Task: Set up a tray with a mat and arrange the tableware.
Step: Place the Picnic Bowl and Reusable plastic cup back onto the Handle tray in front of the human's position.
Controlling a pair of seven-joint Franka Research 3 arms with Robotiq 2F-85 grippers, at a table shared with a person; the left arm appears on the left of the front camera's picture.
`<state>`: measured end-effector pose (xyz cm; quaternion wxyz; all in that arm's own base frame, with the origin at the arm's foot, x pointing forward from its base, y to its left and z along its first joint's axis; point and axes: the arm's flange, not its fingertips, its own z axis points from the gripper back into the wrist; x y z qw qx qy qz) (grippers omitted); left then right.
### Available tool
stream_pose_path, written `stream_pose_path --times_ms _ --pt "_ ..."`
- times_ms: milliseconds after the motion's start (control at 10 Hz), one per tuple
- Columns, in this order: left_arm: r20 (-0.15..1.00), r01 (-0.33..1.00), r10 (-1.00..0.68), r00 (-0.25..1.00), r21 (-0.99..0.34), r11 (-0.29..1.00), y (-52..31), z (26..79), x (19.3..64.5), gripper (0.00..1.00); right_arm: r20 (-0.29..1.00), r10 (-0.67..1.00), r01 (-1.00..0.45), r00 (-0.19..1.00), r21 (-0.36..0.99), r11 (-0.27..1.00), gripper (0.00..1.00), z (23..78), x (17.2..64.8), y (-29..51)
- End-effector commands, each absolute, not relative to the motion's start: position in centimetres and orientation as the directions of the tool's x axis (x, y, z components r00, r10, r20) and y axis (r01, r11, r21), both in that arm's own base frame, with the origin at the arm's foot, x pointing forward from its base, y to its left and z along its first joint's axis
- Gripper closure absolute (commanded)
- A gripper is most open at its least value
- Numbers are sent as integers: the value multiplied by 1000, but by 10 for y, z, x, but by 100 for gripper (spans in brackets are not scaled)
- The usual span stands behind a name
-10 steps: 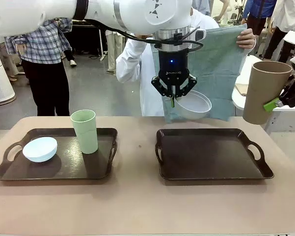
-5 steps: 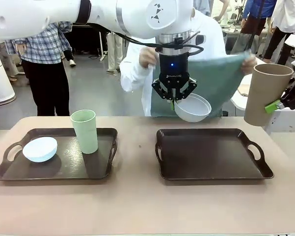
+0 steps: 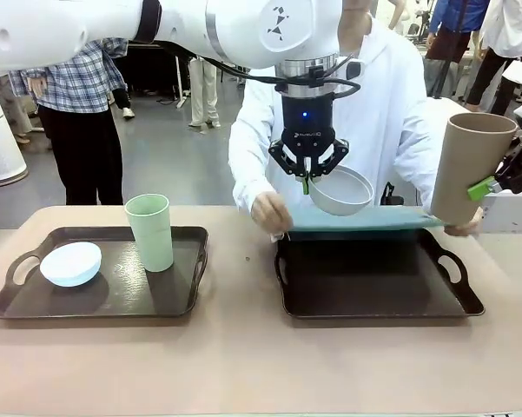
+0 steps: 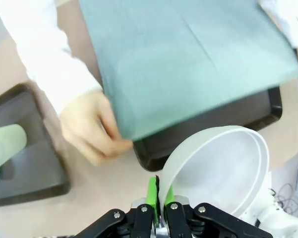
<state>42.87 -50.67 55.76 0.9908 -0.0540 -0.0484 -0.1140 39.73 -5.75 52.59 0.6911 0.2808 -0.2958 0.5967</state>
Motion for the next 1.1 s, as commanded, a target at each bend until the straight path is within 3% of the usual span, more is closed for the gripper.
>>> stream_pose_path --times_ms 0,1000 --pt "111 243 -232 966 -100 965 -507 561 429 100 736 669 -992 102 24 125 100 525 398 -59" --pt "111 243 -232 966 -100 965 -507 561 429 100 736 669 -992 102 24 125 100 525 398 -59"
